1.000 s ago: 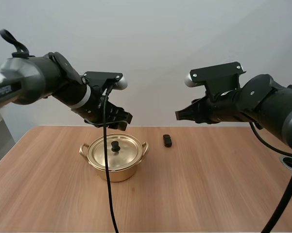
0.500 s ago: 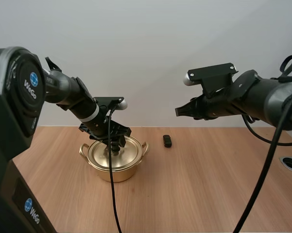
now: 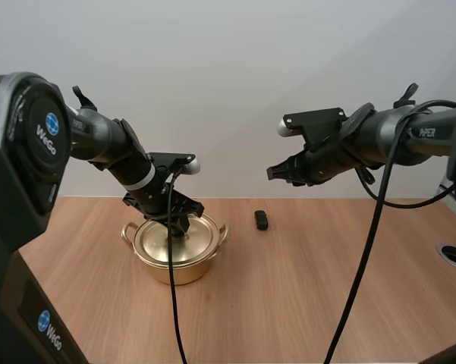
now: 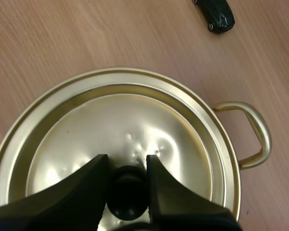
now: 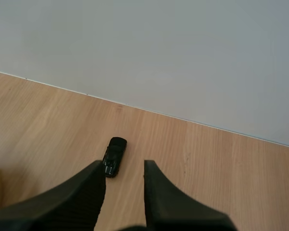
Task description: Open the pot, put the car inside, and close it
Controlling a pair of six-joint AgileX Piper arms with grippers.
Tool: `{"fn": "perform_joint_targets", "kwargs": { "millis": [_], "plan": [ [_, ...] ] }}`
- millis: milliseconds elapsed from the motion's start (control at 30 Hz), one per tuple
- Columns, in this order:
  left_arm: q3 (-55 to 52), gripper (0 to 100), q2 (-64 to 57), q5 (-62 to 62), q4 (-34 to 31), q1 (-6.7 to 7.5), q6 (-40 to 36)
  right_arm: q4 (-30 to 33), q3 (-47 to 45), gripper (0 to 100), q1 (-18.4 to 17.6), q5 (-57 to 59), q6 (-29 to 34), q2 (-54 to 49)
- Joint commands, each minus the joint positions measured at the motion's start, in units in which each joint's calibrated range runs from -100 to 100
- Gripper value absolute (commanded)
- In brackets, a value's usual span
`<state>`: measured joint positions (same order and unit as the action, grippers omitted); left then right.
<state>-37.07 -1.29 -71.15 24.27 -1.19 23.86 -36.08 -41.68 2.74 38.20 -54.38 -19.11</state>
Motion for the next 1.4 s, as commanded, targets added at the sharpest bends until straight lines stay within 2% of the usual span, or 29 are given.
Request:
{"fn": "perform_joint_targets", "kwargs": {
  "millis": [0,200,333,467,500,867,1200,1267,1300,1333,1367],
  "plan": [
    [0.7,0,0.1,-0.3,-0.1,-0.06,0.2,-1.8,0.8,47,0.0,0.9,-2.2,3.3],
    [5.9,0,-2.6,-2.7,0.9,-0.06,0.2,-8.3,7.0,47,-0.2,10.4,-6.4,12.1],
    [10.1,0,-6.2,-4.2,2.6,-0.06,0.2,-8.3,10.9,50,-1.7,11.1,-6.4,17.2],
    [12.5,0,-9.2,-4.8,4.8,-0.06,0.1,-8.2,13.9,72,-3.4,11.1,-6.4,21.9],
    [12.8,0,-9.8,-4.9,5.0,-0.06,0.1,-8.2,14.4,75,-3.8,11.1,-6.2,22.8],
    [13.2,0,-12.9,-4.3,5.7,-0.06,0.1,-5.5,14.9,74,-4.5,-0.4,-6.1,28.3],
    [17.5,0,-12.9,-6.7,7.6,-0.27,0.1,-4.7,14.9,74,-4.5,-3.9,-6.1,33.4],
    [18.7,0,-12.9,-7.4,8.0,-0.27,0.1,-4.9,15.0,69,-4.5,-4.6,-6.1,34.8],
    [19.2,0,-12.9,-8.0,8.0,-0.27,0.1,-4.9,15.0,62,-4.5,-5.3,-6.1,35.2],
    [19.5,0,-12.9,-8.4,8.0,-0.27,0.1,-4.9,15.0,46,-4.5,-5.5,-6.1,35.7],
    [19.9,0,-13.0,-8.6,8.0,-0.27,0.1,-4.9,15.0,24,-4.5,-5.8,-6.1,35.9]
  ]
}}
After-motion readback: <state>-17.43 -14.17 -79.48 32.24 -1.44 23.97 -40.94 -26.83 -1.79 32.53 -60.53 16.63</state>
